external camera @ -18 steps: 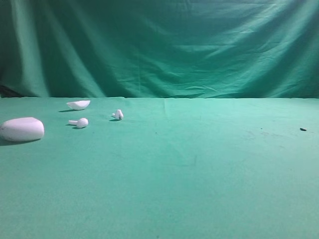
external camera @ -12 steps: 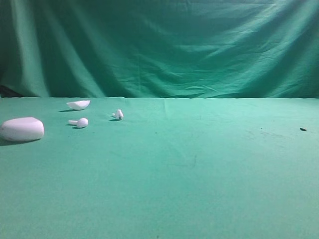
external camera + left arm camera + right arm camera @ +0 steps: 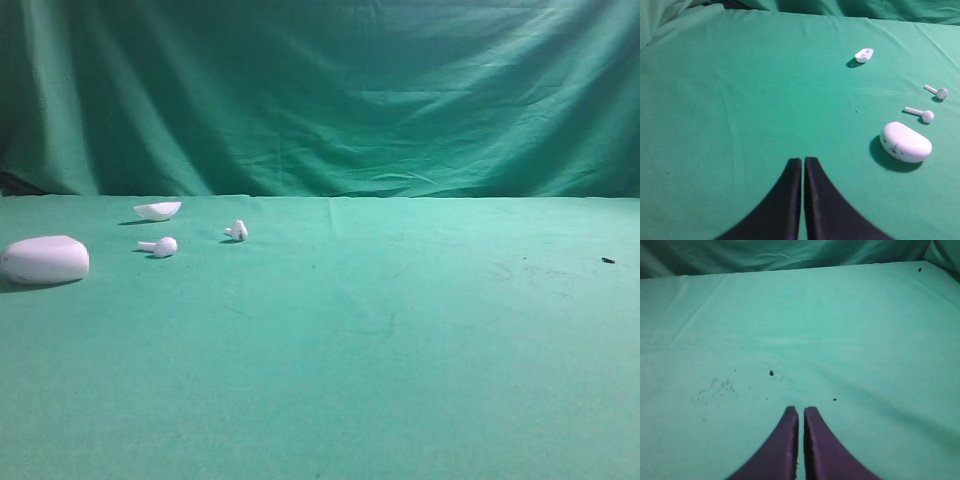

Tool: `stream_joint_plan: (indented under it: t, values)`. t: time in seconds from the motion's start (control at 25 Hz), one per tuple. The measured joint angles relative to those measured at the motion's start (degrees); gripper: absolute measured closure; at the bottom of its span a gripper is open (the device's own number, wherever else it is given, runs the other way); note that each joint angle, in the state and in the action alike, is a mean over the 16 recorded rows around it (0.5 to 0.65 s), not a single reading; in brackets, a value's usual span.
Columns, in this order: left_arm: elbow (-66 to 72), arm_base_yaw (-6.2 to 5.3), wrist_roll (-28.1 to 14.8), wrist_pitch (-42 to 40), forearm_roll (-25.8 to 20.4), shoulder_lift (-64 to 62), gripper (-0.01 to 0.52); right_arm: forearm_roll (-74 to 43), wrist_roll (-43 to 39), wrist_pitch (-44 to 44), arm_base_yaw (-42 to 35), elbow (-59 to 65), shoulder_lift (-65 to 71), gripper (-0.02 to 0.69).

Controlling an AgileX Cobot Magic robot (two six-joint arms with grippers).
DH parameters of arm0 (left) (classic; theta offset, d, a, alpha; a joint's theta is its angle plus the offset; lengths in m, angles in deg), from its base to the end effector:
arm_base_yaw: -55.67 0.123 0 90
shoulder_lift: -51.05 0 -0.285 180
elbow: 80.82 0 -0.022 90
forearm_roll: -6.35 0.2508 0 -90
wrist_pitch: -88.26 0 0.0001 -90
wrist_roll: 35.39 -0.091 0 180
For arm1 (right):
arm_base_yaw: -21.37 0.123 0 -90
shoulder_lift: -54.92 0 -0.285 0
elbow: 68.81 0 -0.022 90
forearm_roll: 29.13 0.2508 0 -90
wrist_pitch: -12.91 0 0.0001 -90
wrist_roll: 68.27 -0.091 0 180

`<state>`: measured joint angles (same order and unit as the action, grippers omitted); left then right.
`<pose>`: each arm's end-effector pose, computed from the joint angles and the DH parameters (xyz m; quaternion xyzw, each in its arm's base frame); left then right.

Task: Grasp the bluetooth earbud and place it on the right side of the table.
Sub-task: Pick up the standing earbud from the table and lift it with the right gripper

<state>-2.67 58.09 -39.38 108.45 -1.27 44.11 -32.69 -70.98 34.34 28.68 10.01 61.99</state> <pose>0.0529 -0.0019 0.1770 -0.0248 0.7935 -0.0221 0.6077 0.0524 0.0046 0.1709 -0.0489 0.8038 0.0255 0.5923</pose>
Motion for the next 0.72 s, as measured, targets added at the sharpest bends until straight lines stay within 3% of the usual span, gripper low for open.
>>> stream_joint_plan:
  t: [0.48,0.72]
  values:
    - [0.00,0.00,0.00,0.00,0.00,0.00,0.514,-0.21,0.58,-14.05,-0.03,-1.39,0.21,0.665]
    - [0.00,0.00,0.00,0.00,0.00,0.00,0.514,0.31,0.76,-15.77,-0.06,-8.63,3.74,0.665]
